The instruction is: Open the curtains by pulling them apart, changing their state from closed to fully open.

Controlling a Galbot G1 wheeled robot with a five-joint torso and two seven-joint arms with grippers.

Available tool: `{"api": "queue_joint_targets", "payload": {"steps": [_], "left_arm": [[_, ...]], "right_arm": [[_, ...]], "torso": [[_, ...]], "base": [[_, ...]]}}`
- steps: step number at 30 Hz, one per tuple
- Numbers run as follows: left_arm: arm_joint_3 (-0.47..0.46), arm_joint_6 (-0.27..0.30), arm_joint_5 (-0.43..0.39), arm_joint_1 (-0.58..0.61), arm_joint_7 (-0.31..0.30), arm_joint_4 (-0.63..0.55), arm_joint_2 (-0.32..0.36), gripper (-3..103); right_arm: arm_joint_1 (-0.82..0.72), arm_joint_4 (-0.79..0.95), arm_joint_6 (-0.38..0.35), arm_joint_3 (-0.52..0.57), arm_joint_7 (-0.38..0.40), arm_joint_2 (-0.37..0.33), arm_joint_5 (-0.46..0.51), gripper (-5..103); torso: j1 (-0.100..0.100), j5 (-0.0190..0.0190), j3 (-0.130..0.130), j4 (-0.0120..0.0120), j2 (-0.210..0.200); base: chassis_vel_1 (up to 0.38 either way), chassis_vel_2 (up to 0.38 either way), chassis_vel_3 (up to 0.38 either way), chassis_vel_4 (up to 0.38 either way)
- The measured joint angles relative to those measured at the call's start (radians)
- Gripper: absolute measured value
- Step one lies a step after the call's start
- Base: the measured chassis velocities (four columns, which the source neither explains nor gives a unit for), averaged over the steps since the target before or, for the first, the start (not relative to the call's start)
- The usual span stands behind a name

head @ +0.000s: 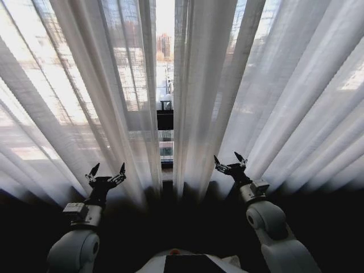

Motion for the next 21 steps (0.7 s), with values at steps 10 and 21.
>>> {"api": "queue_joint_targets", "payload": {"steps": [10,21], "left_arm": [[-0.002,-0.003,0.003,0.000,0.015,0.000,0.000,100],[-0.002,-0.003,0.003,-0.001,0.015,0.000,0.000,100]], "right_arm": [[-0.001,-0.005,0.000,0.000,0.001,-0.001,-0.006,100],[-0.001,-0.010,0.002,0.001,0.003,0.000,-0.006,100]], "torso": [[0.001,0.0001,0.000,0.0000,0.000],[0.000,-0.0002,0.000,0.0000,0.000]], "base": [[0.047,0.046,-0.041,-0.054],[0.214,0.218,-0.210,-0.226]]}}
